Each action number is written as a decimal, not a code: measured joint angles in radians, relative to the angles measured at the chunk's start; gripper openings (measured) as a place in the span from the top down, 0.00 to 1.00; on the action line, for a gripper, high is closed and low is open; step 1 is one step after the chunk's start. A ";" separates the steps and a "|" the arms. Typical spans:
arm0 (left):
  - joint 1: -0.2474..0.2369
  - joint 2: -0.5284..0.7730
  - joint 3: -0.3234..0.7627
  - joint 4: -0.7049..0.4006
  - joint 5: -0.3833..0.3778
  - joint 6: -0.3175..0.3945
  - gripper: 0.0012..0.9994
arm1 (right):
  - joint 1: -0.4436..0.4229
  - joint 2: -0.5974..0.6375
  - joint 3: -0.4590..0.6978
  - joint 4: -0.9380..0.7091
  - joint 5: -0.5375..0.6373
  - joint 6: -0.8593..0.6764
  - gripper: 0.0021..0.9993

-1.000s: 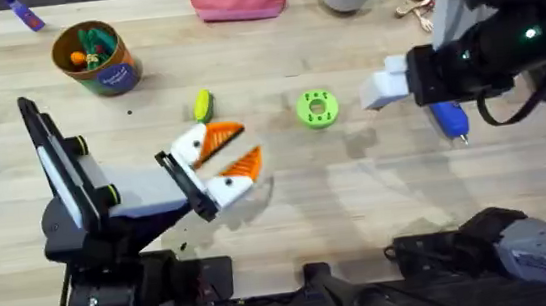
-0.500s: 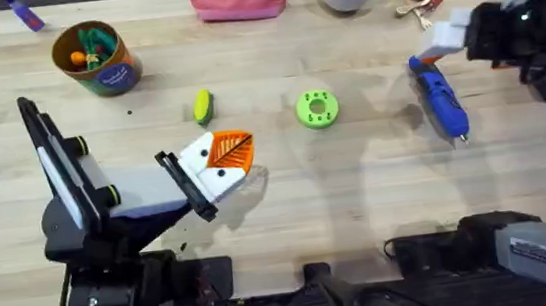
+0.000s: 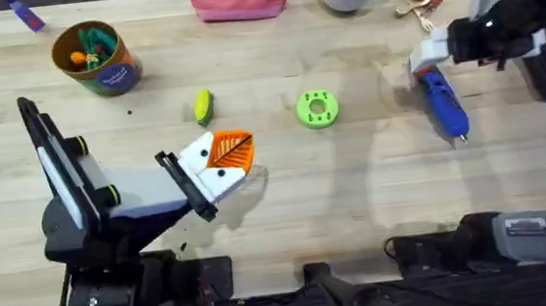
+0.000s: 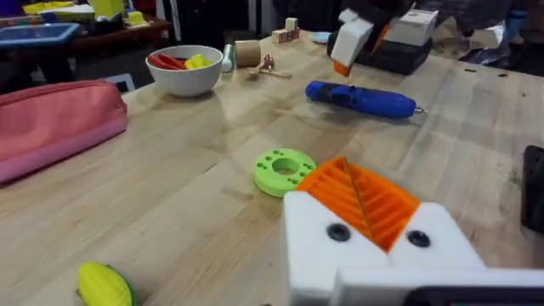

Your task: Pick up the gripper from the table and insert it into the empty holder that is missing its gripper. Then pick up a screw, insert it into the mounting hole, and use the screwdriver to tighten it. Finally, clean up the table by picking up the vegetable and placing it into the bucket.

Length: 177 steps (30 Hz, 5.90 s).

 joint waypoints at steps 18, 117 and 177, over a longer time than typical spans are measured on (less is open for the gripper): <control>0.000 0.000 0.000 0.000 0.000 0.000 0.99 | -0.013 0.295 0.032 0.074 0.006 -0.092 0.12; 0.000 0.000 0.000 0.000 0.000 0.000 1.00 | 1.036 -0.293 -0.276 1.406 -0.603 0.178 0.98; 0.000 0.000 0.000 0.000 0.000 0.000 1.00 | 1.018 -0.190 -0.295 1.480 -0.696 0.054 0.98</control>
